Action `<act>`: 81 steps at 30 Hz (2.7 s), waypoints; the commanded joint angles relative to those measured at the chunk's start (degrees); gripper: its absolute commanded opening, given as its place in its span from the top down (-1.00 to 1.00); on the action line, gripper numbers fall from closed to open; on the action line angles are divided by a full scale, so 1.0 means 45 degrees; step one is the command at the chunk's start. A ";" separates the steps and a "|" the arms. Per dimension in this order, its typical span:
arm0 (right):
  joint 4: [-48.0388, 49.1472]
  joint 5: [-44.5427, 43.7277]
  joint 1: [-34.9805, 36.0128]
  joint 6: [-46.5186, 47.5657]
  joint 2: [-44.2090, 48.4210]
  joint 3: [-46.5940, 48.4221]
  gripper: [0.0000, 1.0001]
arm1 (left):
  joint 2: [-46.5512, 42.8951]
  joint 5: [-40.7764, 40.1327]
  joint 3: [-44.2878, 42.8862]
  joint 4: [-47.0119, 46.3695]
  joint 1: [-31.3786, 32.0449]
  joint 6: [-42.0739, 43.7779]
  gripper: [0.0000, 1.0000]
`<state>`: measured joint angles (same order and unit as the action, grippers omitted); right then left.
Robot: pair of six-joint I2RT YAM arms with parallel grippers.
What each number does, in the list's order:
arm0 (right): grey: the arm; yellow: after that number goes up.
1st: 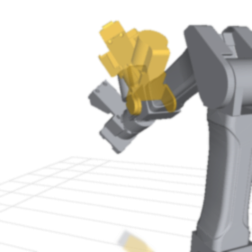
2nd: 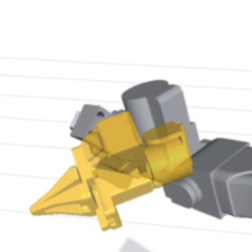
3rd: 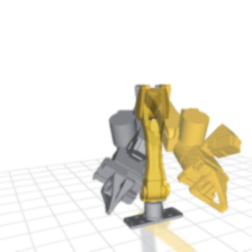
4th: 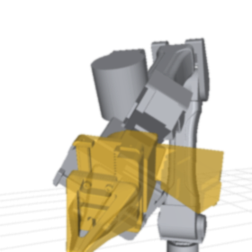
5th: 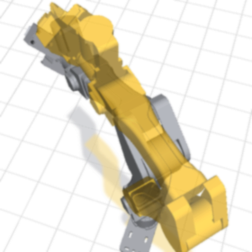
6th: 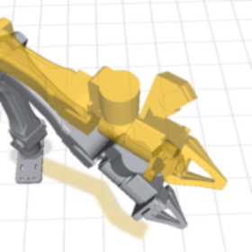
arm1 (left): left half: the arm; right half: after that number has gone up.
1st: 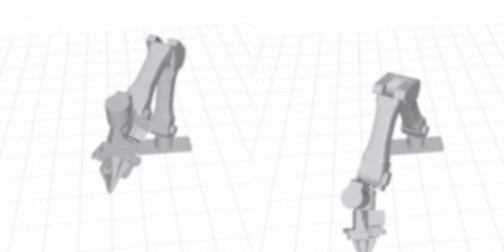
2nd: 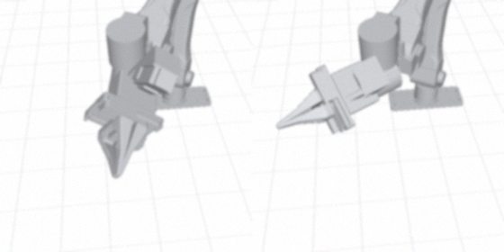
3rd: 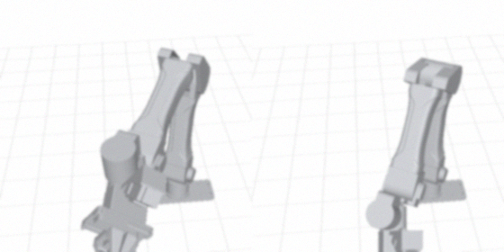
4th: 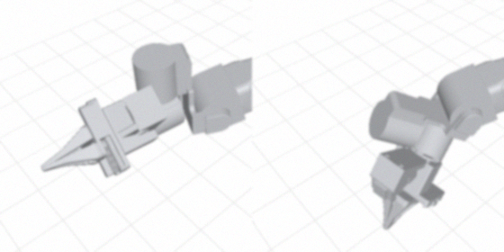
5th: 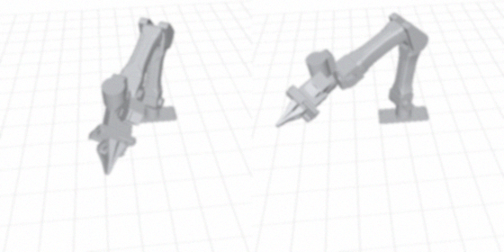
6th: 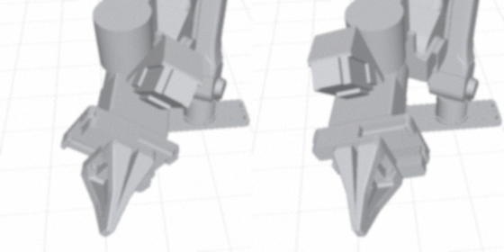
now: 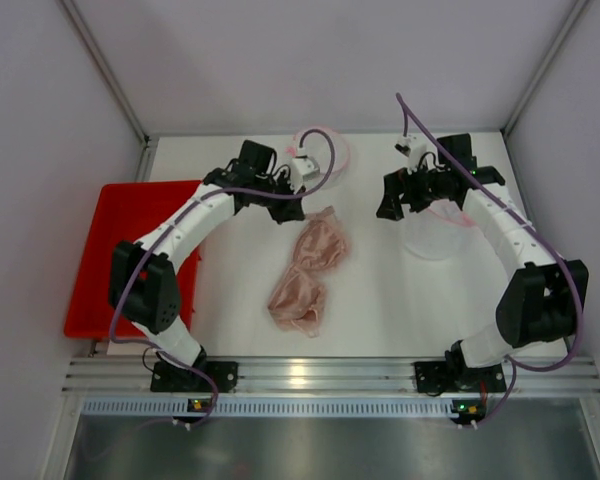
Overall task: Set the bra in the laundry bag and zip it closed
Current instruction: Adjust the bra at the center of the board.
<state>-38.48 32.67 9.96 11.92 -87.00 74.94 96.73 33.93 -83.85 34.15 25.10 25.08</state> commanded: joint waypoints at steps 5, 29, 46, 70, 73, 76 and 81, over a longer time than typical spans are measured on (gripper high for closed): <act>0.0405 0.0611 -0.0044 -0.0325 0.0272 -0.0051 -0.88 | -0.2041 0.0741 0.3589 0.0340 0.0339 -0.0983 1.00; 0.2555 0.0866 0.2007 -0.1946 -0.2696 0.0866 -0.62 | -0.9377 0.0272 0.9079 0.2704 0.1121 1.3684 0.05; 0.2086 0.0593 0.2026 -0.1869 -0.3986 0.1881 -0.99 | -0.7610 0.2986 1.2187 0.2412 0.1141 2.4659 -0.73; 0.1793 0.0905 0.2026 -0.1575 -0.4358 0.2118 -0.99 | -0.5733 0.3923 1.0867 -0.0912 0.1237 2.0007 0.31; 0.1949 0.0924 0.2045 -0.1634 -0.4338 0.1941 -0.99 | -0.5812 0.4217 0.9694 0.0940 0.1453 1.8629 0.44; 0.2047 0.1041 0.2045 -0.1790 -0.4358 0.1883 -0.99 | -0.5967 0.4373 0.9396 0.2037 0.1511 1.7966 0.59; 0.2125 0.1081 0.2065 -0.1829 -0.4338 0.1902 -0.99 | -0.6377 0.4567 0.9611 0.2762 0.1531 1.7105 0.79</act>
<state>-29.98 36.12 18.22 3.62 -106.91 82.61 69.58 49.58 -40.60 40.07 31.66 105.54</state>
